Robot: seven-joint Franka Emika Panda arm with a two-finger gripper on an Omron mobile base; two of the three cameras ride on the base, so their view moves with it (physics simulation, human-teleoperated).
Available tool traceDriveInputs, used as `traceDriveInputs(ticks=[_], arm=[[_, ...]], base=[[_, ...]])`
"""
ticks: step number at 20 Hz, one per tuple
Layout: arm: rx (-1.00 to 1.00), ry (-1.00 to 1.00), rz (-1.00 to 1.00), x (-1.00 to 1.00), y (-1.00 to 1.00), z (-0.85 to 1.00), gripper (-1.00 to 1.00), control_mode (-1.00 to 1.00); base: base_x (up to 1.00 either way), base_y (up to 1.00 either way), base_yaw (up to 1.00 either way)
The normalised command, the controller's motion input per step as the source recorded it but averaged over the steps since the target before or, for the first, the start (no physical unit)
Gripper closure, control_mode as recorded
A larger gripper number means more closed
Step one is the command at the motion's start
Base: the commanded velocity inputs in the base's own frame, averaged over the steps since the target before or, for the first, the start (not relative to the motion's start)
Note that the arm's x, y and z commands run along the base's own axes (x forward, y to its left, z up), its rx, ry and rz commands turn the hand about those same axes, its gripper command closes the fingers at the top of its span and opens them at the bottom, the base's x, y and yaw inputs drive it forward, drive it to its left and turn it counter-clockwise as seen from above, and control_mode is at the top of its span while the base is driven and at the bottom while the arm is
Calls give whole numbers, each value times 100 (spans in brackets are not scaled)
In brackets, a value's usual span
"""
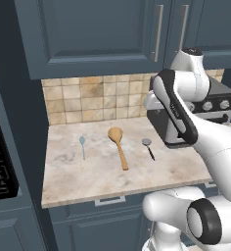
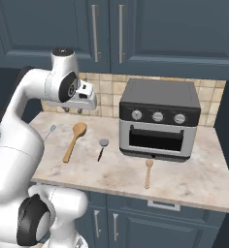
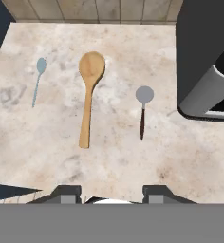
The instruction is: Organize the utensils by type. Pick up the wooden spoons from the counter and place them in the open cabinet. Then pick up the metallic utensils from the counter and place them in the open drawer.
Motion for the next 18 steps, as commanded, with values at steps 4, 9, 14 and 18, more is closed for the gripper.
traceDriveInputs(ticks=[4, 9, 14, 18], arm=[[0, 0, 0, -7, 0, -1, -100, -100], [-8, 4, 3, -20, 1, -15, -100, -100], [-8, 0, 8, -27, 18, -24, -100, -100], [-5, 0, 0, -8, 11, -45, -100, -100]], base=[[0, 0, 0], [0, 0, 0], [0, 0, 0], [0, 0, 0]])
